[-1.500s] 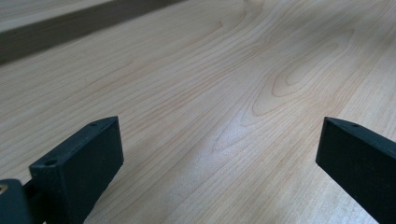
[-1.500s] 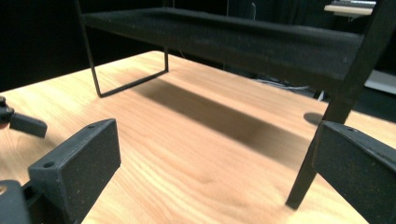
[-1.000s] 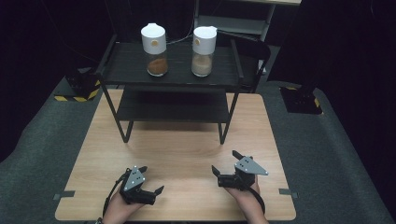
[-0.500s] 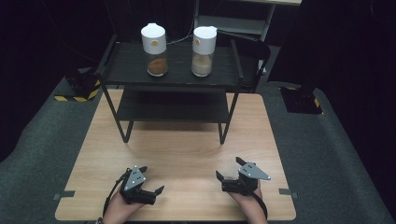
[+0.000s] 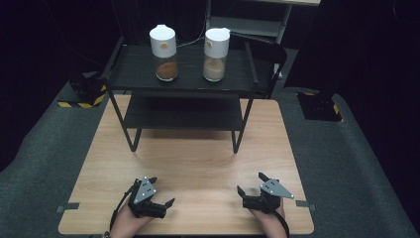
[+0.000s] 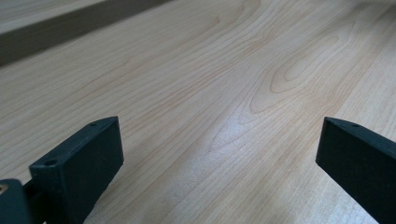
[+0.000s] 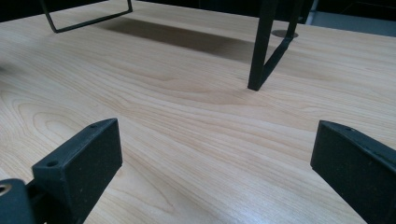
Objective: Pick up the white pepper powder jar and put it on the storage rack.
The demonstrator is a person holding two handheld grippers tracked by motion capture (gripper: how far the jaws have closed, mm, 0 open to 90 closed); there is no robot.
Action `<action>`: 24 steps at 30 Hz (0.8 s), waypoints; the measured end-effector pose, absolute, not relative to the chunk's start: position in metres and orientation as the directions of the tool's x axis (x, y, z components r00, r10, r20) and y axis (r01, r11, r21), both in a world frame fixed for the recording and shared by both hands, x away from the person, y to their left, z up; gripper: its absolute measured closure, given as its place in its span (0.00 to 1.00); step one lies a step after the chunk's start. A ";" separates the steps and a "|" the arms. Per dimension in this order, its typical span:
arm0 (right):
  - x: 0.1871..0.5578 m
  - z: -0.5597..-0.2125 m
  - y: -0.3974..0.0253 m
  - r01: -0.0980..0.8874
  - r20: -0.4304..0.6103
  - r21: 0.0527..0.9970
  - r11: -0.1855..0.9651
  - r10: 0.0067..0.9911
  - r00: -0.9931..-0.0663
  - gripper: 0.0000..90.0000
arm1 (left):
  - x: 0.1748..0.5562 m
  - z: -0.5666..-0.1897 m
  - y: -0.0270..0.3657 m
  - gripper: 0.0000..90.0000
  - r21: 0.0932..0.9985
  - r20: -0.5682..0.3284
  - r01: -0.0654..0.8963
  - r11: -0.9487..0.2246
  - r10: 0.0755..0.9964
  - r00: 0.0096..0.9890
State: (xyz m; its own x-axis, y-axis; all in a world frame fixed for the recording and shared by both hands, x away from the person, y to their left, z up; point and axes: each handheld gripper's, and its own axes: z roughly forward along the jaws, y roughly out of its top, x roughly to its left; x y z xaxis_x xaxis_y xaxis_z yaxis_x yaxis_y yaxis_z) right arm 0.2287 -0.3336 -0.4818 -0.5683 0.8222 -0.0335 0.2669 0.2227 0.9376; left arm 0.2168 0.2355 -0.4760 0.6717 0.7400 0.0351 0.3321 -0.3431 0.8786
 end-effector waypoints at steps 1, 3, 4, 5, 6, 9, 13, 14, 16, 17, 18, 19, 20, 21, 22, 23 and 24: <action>0.228 -0.482 -0.334 0.265 -0.035 0.938 0.222 0.823 -0.567 0.02 | 0.217 -0.476 0.235 0.01 0.878 0.036 0.333 -0.344 0.740 0.672; 0.228 -0.483 -0.336 0.260 -0.032 0.941 0.216 0.822 -0.568 0.02 | 0.216 -0.476 0.235 0.01 0.878 0.042 0.328 -0.349 0.738 0.673; 0.228 -0.483 -0.336 0.259 -0.032 0.942 0.215 0.822 -0.569 0.02 | 0.216 -0.476 0.235 0.01 0.877 0.042 0.329 -0.350 0.738 0.673; 0.227 -0.484 -0.336 0.257 -0.035 0.942 0.217 0.823 -0.567 0.02 | 0.216 -0.476 0.234 0.01 0.877 0.044 0.328 -0.351 0.738 0.673; 0.226 -0.484 -0.335 0.254 -0.038 0.942 0.218 0.824 -0.565 0.02 | 0.215 -0.476 0.234 0.01 0.877 0.041 0.329 -0.350 0.737 0.674; 0.222 -0.485 -0.332 0.241 -0.054 0.945 0.222 0.830 -0.555 0.02 | 0.214 -0.476 0.235 0.01 0.876 0.048 0.324 -0.356 0.734 0.677; 0.220 -0.486 -0.331 0.238 -0.053 0.946 0.218 0.832 -0.552 0.02 | 0.213 -0.476 0.236 0.01 0.876 0.047 0.324 -0.357 0.732 0.679; 0.220 -0.486 -0.331 0.236 -0.055 0.947 0.219 0.831 -0.553 0.02 | 0.213 -0.476 0.236 0.01 0.877 0.047 0.323 -0.356 0.732 0.679; 0.220 -0.486 -0.330 0.235 -0.058 0.946 0.222 0.832 -0.552 0.02 | 0.213 -0.476 0.236 0.01 0.877 0.044 0.325 -0.355 0.732 0.680; 0.219 -0.486 -0.330 0.234 -0.060 0.947 0.222 0.833 -0.551 0.02 | 0.214 -0.476 0.236 0.01 0.876 0.040 0.328 -0.354 0.730 0.682; 0.219 -0.486 -0.329 0.232 -0.062 0.947 0.224 0.833 -0.550 0.02 | 0.215 -0.476 0.237 0.01 0.876 0.038 0.328 -0.354 0.728 0.684; 0.219 -0.486 -0.329 0.232 -0.063 0.947 0.224 0.833 -0.550 0.02 | 0.215 -0.476 0.237 0.01 0.876 0.037 0.327 -0.354 0.726 0.686; 0.219 -0.486 -0.329 0.232 -0.062 0.947 0.224 0.833 -0.550 0.02 | 0.215 -0.475 0.237 0.01 0.875 0.039 0.327 -0.356 0.726 0.687; 0.219 -0.487 -0.330 0.231 -0.061 0.947 0.222 0.832 -0.552 0.02 | 0.215 -0.475 0.237 0.01 0.874 0.040 0.328 -0.358 0.726 0.687; 0.219 -0.487 -0.330 0.230 -0.059 0.948 0.221 0.831 -0.553 0.02 | 0.216 -0.475 0.237 0.01 0.873 0.039 0.330 -0.359 0.726 0.687; 0.219 -0.488 -0.331 0.227 -0.058 0.949 0.218 0.831 -0.553 0.02 | 0.216 -0.475 0.237 0.01 0.873 0.039 0.331 -0.360 0.726 0.686; 0.218 -0.488 -0.331 0.225 -0.057 0.950 0.215 0.831 -0.553 0.02 | 0.216 -0.474 0.236 0.01 0.871 0.040 0.332 -0.361 0.727 0.685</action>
